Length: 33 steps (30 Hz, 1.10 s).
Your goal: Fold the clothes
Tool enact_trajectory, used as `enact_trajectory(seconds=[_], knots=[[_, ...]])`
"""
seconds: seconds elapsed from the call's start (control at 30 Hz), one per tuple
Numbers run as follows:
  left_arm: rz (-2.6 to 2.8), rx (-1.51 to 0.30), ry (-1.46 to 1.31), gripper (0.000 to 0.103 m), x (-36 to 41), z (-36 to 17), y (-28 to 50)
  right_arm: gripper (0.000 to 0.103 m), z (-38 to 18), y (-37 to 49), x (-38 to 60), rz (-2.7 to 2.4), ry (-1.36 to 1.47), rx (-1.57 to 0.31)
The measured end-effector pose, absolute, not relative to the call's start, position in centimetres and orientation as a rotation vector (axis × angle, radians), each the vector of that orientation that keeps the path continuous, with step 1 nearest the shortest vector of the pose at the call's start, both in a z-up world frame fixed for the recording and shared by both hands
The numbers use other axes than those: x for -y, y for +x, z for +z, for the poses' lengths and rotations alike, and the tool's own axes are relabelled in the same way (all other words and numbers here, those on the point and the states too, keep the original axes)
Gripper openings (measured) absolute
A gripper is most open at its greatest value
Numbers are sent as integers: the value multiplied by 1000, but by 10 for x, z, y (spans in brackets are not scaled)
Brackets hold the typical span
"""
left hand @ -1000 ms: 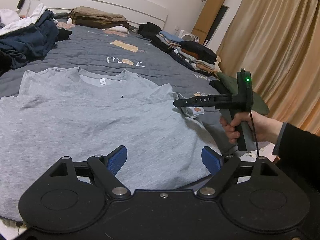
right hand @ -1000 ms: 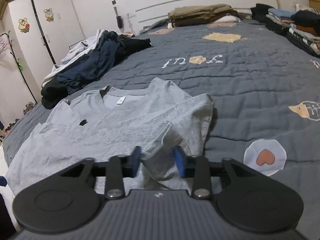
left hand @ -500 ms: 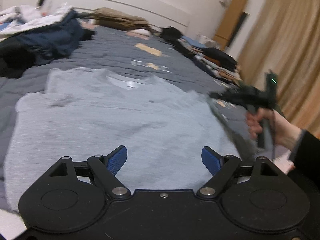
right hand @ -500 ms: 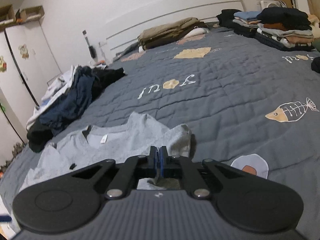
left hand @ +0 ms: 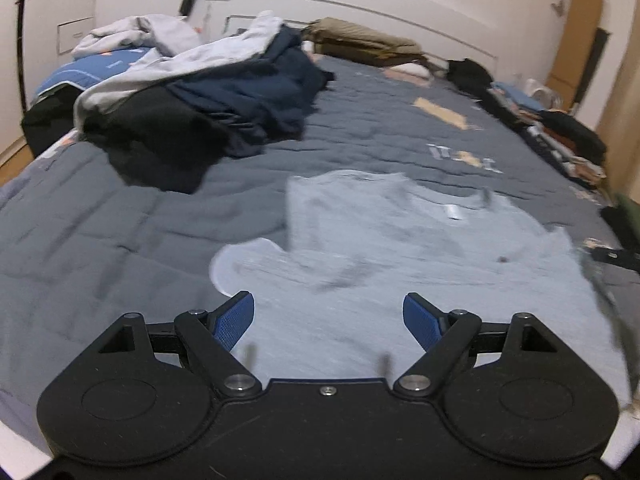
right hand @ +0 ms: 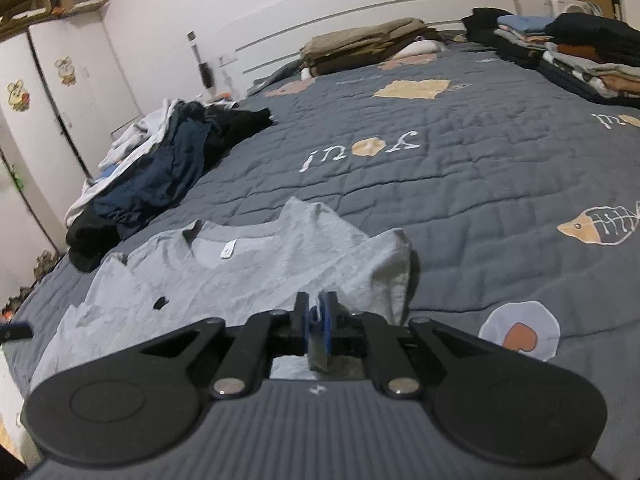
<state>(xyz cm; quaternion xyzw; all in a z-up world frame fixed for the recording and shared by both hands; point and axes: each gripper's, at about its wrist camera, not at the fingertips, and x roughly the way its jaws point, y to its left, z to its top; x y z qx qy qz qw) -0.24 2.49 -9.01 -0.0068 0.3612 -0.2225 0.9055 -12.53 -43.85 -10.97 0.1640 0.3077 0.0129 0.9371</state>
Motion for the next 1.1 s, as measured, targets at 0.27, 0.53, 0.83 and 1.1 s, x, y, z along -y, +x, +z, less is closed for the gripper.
enact_trajectory(seconds=[0.27,0.53,0.83,1.1], knots=[[-491,-777,-18,67,-31,-108,37,13,-117,-121,435,23,284,-680],[-478,-873,-50,69,-38,-129,69,36,-124,-114,435,18,258,-702],[-527,-860,-112,8,-35,-129,72,2,-126,-109,444,-36,364,-687],[-569,-671,-107,6,-32,-87,52,1,-100,-126,457,-93,442,-550]])
